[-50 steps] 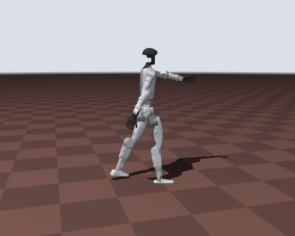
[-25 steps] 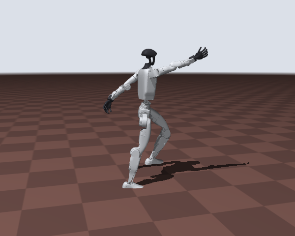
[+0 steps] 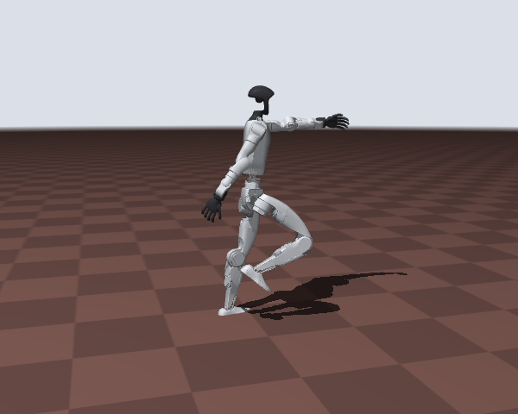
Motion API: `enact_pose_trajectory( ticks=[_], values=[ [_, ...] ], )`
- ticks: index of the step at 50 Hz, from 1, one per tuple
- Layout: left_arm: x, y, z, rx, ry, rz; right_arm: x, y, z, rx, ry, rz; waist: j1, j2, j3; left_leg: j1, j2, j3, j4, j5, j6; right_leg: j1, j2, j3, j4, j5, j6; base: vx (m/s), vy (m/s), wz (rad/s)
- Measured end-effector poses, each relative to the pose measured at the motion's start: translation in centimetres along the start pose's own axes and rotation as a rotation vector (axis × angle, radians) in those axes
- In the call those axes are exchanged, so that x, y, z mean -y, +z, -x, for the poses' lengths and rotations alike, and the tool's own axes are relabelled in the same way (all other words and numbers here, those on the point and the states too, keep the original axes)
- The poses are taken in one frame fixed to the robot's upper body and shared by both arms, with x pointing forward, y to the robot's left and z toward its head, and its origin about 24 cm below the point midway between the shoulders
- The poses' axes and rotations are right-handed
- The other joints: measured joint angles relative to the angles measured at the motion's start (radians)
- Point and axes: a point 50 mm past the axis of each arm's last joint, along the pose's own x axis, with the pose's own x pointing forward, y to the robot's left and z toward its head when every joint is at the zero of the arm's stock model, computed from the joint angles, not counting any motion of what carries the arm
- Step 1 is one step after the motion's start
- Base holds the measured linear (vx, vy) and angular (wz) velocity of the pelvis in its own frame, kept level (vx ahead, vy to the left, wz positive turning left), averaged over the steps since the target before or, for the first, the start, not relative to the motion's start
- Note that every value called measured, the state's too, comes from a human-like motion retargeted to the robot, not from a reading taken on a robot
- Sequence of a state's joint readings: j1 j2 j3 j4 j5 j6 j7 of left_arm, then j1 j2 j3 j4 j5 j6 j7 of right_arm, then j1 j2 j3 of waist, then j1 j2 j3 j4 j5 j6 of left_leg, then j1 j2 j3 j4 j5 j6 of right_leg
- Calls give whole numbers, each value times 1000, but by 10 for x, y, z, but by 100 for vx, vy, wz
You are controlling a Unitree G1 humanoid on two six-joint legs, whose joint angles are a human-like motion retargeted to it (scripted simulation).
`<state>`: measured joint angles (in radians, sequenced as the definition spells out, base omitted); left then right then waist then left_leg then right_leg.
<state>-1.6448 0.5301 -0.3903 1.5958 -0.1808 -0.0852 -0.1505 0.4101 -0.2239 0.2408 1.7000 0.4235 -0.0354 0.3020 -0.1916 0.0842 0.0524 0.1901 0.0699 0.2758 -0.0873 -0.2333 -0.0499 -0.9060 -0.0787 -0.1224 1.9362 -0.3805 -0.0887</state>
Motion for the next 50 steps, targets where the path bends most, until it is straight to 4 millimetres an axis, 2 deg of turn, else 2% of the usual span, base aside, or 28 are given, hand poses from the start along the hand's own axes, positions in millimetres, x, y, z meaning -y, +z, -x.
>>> enact_pose_trajectory(
  ticks=[2,4,5,8,10,12,13,15,17,19,20,21,23,24,25,27,29,30,32,35,38,40,42,44,45,47,49,50],
  values=[
    [-22,28,4,57,40,-54,19,-39,6,-83,-29,-65,-21,12,-14,15,6,4,0,-5,-8,-40,6,-8,-113,-21,-3,61,-5,-11],
    [-31,43,7,90,54,-93,30,-60,11,-118,-51,-117,-32,17,-29,28,8,0,0,-4,-20,-33,4,-20,-294,-28,5,60,-6,3],
    [-31,47,7,100,51,-107,33,-65,13,-122,-58,-135,-35,17,-39,34,7,-4,0,-1,-27,-17,1,-27,-405,-27,12,60,-6,17],
    [-7,29,2,96,-25,-92,30,-49,10,-57,-56,-148,-39,12,-64,57,5,-39,0,9,-42,154,-15,-76,-919,6,59,62,-7,54],
    [24,0,-2,63,-85,-23,22,-23,6,9,-64,-154,-57,-6,-53,113,-8,-93,0,13,-43,399,-30,-131,-1399,91,110,73,-11,133],
    [60,-38,-1,-15,-111,75,4,16,1,51,-61,-108,-55,-77,20,225,-49,-156,38,2,-23,729,-52,-193,-1866,294,194,81,-19,110],
    [80,-62,3,-76,-157,81,-10,39,1,71,-34,-42,-15,-113,35,256,-76,-159,62,3,-3,812,-60,-198,-1976,381,236,75,-27,-22],
    [126,-125,26,-224,-301,42,-37,96,7,196,5,44,109,-167,48,265,-120,-118,159,27,56,884,-72,-156,-2023,442,278,67,-30,-144],
    [165,-212,79,-464,-510,-17,-62,173,33,402,13,74,226,-222,55,137,-149,-49,489,-32,71,926,-101,-82,-2023,427,262,54,-27,-173],
    [186,-295,163,-740,-706,-3,-81,258,85,667,-8,77,255,-253,-9,-215,-111,-15,1093,-186,90,888,-122,-46,-2023,410,227,42,-17,-64],
    [190,-328,212,-869,-771,6,-91,299,123,827,-12,47,258,-255,-47,-391,-76,-6,1375,-259,119,863,-118,-35,-2023,401,217,48,-11,-48],
    [189,-355,263,-997,-810,15,-104,336,169,992,11,1,276,-261,-51,-491,-44,13,1576,-325,149,870,-116,-16,-2023,388,219,53,-10,-76],
    [182,-386,367,-1242,-862,68,-129,388,272,1318,92,-113,329,-281,-47,-656,15,59,1909,-431,197,890,-116,37,-2023,362,226,59,-8,-132],
    [177,-391,417,-1355,-863,117,-140,403,328,1476,144,-176,365,-291,-44,-728,42,79,2032,-465,208,895,-116,69,-2023,350,226,60,-4,-160],
    [171,-391,466,-1464,-852,171,-149,409,385,1629,206,-245,403,-301,-42,-801,69,96,2141,-492,214,898,-114,102,-2023,339,225,59,-1,-153],
    [157,-375,554,-1676,-799,304,-161,401,485,1894,311,-323,471,-314,-42,-935,114,106,2271,-515,210,910,-111,151,-2023,321,218,60,3,-127],
    [142,-345,631,-1884,-729,430,-164,378,564,2096,368,-338,517,-319,-44,-1050,141,96,2323,-522,210,934,-110,176,-2023,308,212,61,9,-73],
    [134,-325,664,-1987,-688,486,-162,364,596,2179,378,-335,534,-321,-45,-1101,144,86,2327,-520,211,950,-112,181,-2023,301,210,62,14,-24],
    [121,-287,714,-2163,-597,576,-158,338,645,2295,353,-328,541,-317,-52,-1180,128,58,2268,-497,216,981,-115,170,-2023,288,206,61,16,13],
    [112,-249,751,-2321,-493,666,-153,306,687,2410,296,-307,533,-308,-75,-1220,126,48,2073,-448,244,1017,-114,149,-2023,274,203,60,15,31],
    [122,-250,747,-2317,-506,729,-159,303,691,2419,273,-243,520,-303,-115,-1122,136,113,1713,-407,265,1032,-113,149,-2020,278,212,59,15,9],
    [134,-269,728,-2252,-534,741,-167,317,673,2362,280,-198,518,-311,-132,-962,101,189,1341,-381,243,1039,-128,167,-1993,271,225,64,17,-47],
    [146,-304,688,-2131,-511,667,-178,340,638,2263,295,-174,552,-306,-90,-655,14,280,784,-300,173,1097,-142,215,-1949,257,246,76,21,-142],
    [158,-347,624,-1930,-383,546,-185,362,594,2167,319,-216,586,-233,-5,-295,-53,330,235,-108,105,1217,-101,267,-1899,247,253,82,31,-148],
    [164,-364,586,-1815,-295,508,-187,372,568,2113,317,-252,576,-180,20,-167,-58,332,54,-2,80,1267,-59,280,-1868,248,244,75,37,-24],
    [179,-385,506,-1611,-252,487,-191,395,484,1925,238,-209,482,-117,20,-89,-36,289,0,80,13,1249,4,247,-1689,273,194,65,37,89],
    [188,-391,416,-1404,-353,415,-187,402,375,1673,165,-84,383,-93,-23,-90,-27,234,0,91,-16,1048,36,183,-1288,283,142,51,29,142],
    [187,-387,366,-1293,-402,358,-180,394,317,1527,131,-15,341,-96,-56,-112,-35,208,0,88,-15,898,33,149,-1044,281,120,46,22,144]
  ],
)
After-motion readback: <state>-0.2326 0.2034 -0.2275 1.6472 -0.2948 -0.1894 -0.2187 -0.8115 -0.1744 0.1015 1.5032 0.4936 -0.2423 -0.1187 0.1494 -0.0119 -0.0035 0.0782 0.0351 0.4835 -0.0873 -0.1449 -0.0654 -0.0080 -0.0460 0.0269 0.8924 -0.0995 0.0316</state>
